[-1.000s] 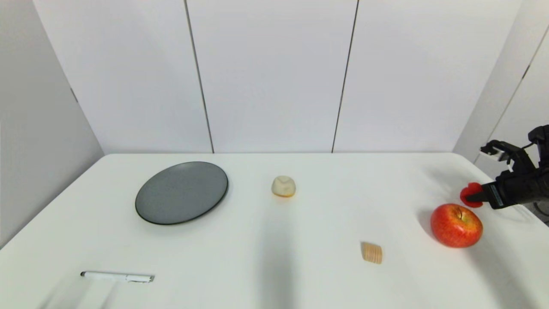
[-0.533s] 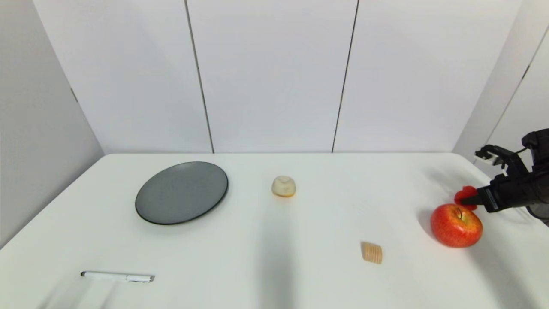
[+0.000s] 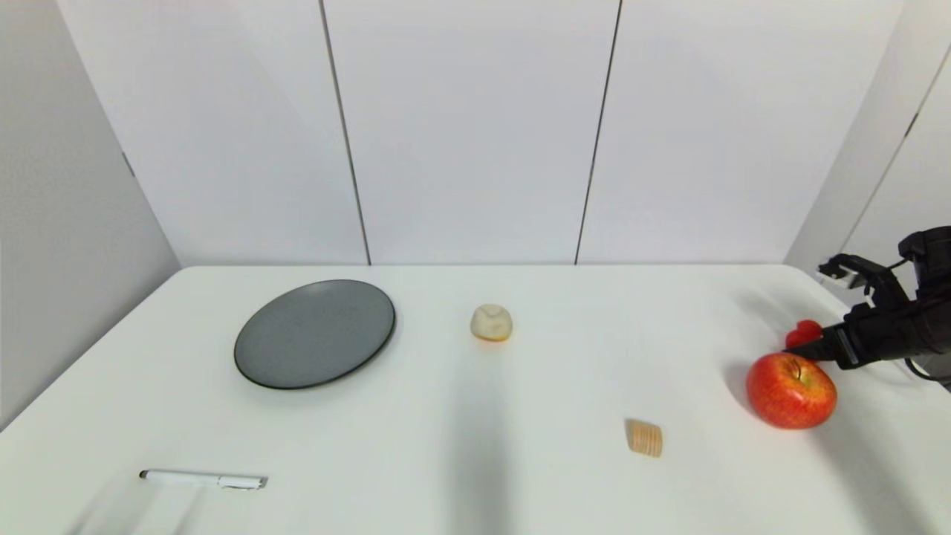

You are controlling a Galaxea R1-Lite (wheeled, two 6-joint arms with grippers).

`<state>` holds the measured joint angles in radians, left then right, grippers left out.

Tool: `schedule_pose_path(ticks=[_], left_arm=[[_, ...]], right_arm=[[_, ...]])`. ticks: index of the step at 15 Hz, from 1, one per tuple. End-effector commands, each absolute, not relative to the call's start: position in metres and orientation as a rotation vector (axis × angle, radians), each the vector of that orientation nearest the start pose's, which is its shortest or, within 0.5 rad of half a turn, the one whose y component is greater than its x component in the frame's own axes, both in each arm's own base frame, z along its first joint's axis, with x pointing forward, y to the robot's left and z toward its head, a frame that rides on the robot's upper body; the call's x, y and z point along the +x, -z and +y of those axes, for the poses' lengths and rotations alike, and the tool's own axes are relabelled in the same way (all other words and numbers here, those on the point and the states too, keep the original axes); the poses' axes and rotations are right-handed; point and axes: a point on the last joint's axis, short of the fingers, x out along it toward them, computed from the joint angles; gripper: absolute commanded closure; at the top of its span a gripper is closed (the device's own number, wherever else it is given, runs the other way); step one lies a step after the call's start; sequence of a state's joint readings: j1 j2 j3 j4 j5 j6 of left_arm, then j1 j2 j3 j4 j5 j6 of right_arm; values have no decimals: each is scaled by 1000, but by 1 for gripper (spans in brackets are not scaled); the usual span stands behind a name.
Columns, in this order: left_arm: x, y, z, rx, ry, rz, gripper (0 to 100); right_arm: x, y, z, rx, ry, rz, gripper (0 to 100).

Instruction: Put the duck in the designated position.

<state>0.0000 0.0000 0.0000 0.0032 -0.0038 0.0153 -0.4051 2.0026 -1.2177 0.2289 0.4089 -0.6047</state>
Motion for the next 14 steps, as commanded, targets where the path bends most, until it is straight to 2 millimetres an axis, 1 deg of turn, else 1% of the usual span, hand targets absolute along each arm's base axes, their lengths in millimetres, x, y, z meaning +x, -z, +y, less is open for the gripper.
schedule_pose_path(ticks=[1,2,5,9,10,14], left_arm=[[-23,-75,0,15,5,3,0],[-23,-75,0,15,5,3,0],[-23,-75,0,15,5,3,0],[-23,-75,0,15,5,3,0],[-23,-75,0,15,5,3,0],[-23,-75,0,15,3,3,0]], right_arm=[[330,-124,-134,-151,-306,834,0],[330,-128,-134,-157,-303,824,0],[332,-148,-135,-173,-310,750,0],[331,-185,-135,-215,-324,620,0],[331,-189,-134,-221,-324,609,0],[321,-229,-129,-263,-349,482,0]])
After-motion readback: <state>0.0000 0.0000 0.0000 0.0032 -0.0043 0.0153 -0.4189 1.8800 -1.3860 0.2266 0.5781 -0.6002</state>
